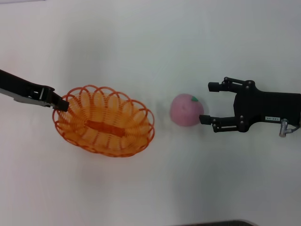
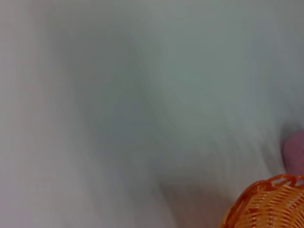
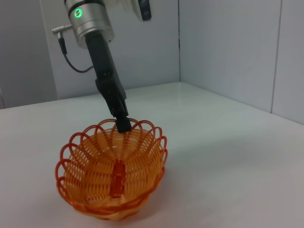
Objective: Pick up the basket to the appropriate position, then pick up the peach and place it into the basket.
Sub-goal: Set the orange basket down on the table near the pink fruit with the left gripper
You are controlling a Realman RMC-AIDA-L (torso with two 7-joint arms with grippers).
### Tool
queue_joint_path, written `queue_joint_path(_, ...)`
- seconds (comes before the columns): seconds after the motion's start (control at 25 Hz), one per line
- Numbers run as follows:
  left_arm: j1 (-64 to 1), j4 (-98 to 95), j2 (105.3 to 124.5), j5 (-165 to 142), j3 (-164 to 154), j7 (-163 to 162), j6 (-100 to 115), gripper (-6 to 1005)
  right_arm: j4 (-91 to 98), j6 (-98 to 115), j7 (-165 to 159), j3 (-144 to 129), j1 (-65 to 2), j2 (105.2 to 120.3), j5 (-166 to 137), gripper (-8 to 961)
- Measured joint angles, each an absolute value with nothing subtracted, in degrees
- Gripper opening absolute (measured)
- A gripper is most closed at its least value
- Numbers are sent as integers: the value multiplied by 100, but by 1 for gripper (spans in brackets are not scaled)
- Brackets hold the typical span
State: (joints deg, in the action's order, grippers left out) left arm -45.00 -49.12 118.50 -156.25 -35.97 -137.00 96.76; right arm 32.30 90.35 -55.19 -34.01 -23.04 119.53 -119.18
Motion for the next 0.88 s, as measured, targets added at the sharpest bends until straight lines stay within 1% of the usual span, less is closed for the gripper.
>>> queue_joint_path(0.04, -4491, -4910, 11857, -15611, -3576, -13712, 9684, 57, 3231, 9035, -5520, -3401, -2306, 11953, -11918, 929)
queue_joint_path(0.28, -4240, -5027, 12079, -15403, -3489, -13926, 9646, 55, 3241, 9035, -5525, -3400, -2305, 11953, -11917, 928)
queue_joint_path(0.44, -3939, -5482, 12326, -15320, -3487, -14125, 9624, 56, 3242, 9039, -5516, -3369, -2287, 11953, -11917, 928)
queue_joint_path(0.52, -3814, -5667, 12393, -15256, -3496, -14207, 9616, 56, 3241, 9041, -5519, -3362, -2290, 11953, -11917, 928)
queue_joint_path(0.64, -3567, -5746, 12419, -14999, -3522, -14335, 9584, 55, 3241, 9044, -5528, -3350, -2299, 11953, -11918, 929)
queue_joint_path(0.88, -3378, -5751, 12400, -14935, -3511, -14440, 9476, 55, 3242, 9045, -5528, -3338, -2291, 11953, -11918, 929)
